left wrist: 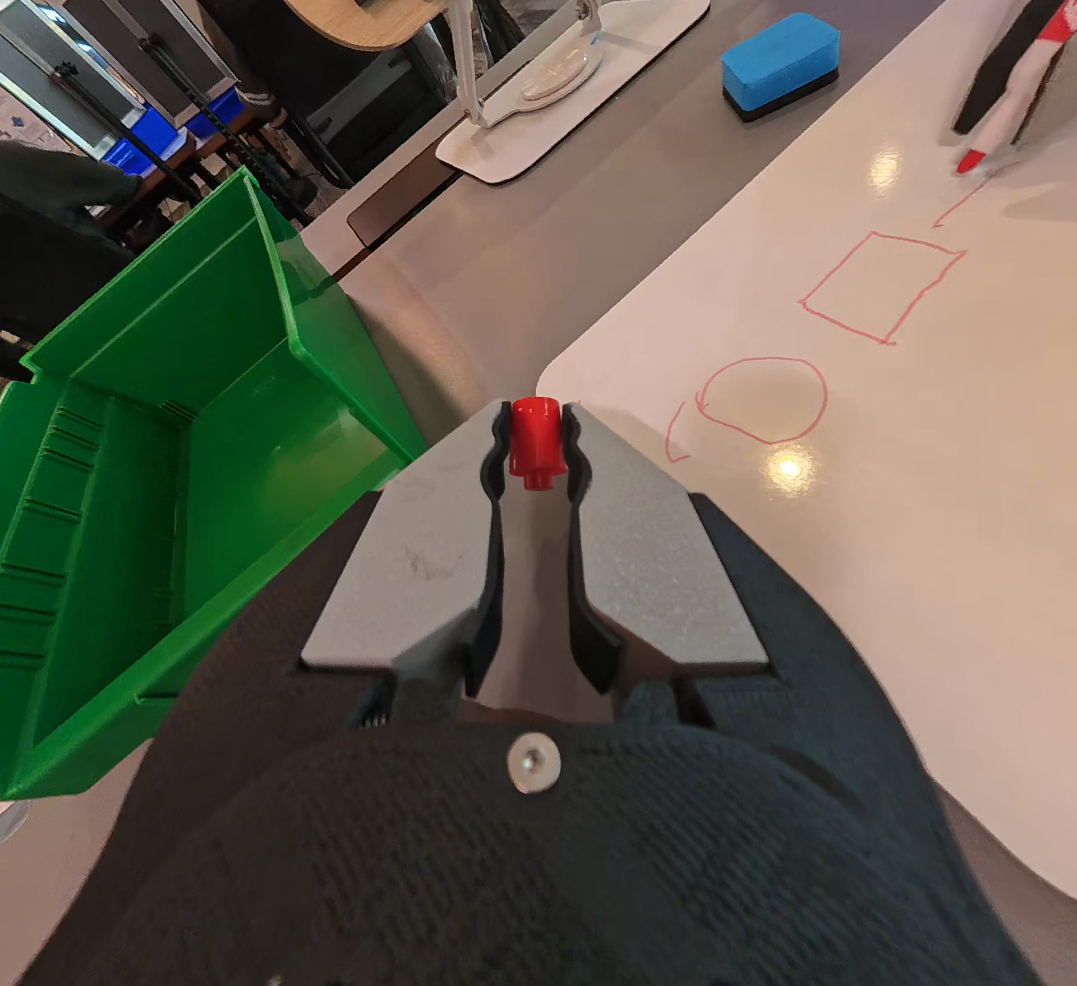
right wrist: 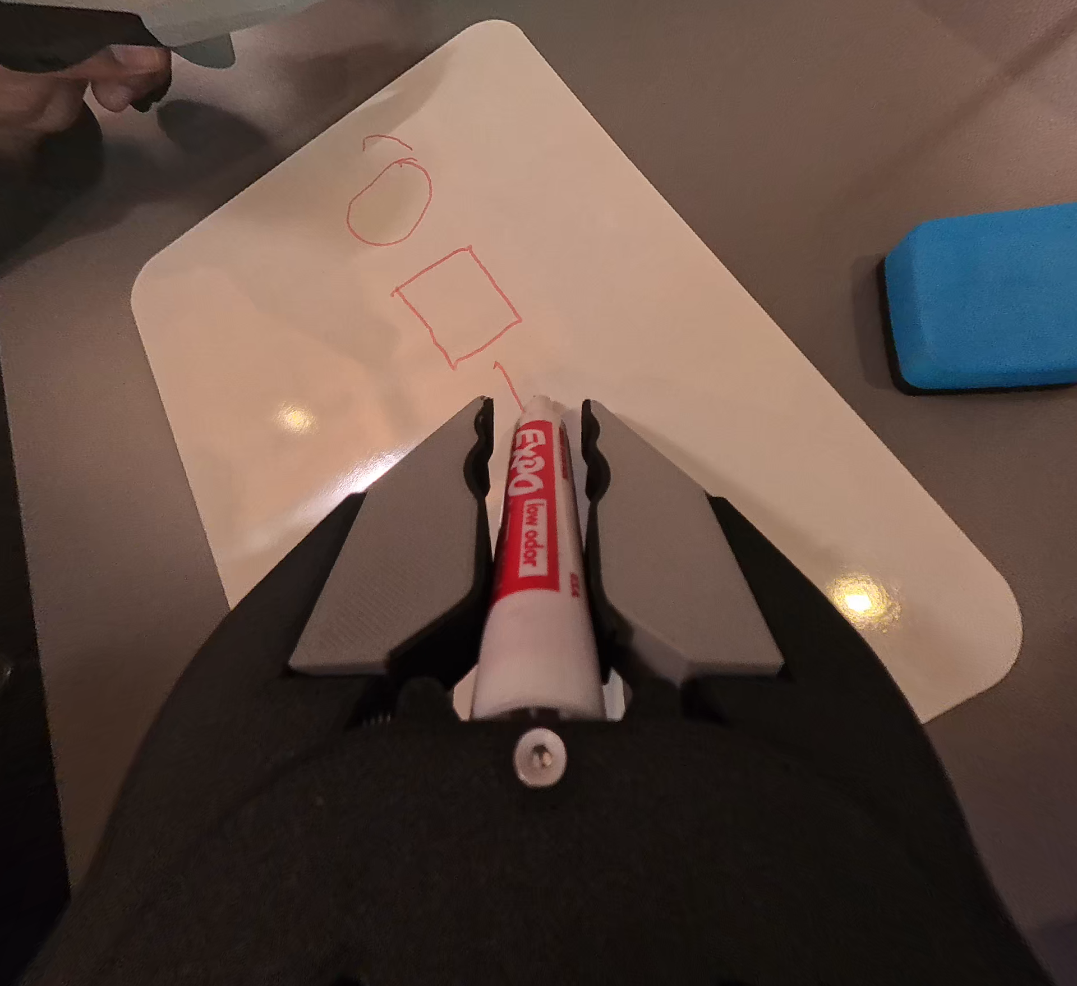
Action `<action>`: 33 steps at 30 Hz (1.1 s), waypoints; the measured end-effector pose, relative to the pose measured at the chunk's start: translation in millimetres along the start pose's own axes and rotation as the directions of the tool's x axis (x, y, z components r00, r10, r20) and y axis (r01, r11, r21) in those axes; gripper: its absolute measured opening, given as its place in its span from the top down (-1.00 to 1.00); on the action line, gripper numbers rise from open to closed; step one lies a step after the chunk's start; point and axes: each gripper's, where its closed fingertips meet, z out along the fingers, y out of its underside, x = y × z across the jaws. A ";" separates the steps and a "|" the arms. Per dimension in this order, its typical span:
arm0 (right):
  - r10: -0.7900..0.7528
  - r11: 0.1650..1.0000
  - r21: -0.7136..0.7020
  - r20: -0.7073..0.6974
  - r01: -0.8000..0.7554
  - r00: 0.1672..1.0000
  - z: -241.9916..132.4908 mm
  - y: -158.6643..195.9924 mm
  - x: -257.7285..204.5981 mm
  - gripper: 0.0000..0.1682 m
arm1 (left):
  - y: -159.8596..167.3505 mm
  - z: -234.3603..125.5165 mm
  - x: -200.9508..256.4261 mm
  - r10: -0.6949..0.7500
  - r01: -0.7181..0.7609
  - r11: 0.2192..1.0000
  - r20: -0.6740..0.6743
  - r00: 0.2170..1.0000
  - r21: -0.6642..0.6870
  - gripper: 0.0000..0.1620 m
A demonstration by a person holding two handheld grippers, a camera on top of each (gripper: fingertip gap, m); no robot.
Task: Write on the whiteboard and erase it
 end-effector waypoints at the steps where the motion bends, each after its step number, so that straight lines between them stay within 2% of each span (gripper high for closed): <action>1: 0.000 1.000 -0.004 0.000 0.000 1.000 0.9 0.7 0.1 0.66 | 0.0 0.1 0.0 -0.001 0.001 1.000 -0.001 1.000 0.000 0.81; 23: 0.012 1.000 -0.028 -0.001 -0.012 1.000 -10.9 19.1 2.0 0.66 | -0.3 0.4 -0.1 -0.003 0.003 1.000 -0.001 1.000 0.002 0.81; 33: -0.017 0.999 -0.047 0.034 0.018 0.999 -4.4 18.3 -14.5 0.65 | -0.6 0.1 -0.5 -0.004 0.004 1.000 0.000 1.000 0.004 0.81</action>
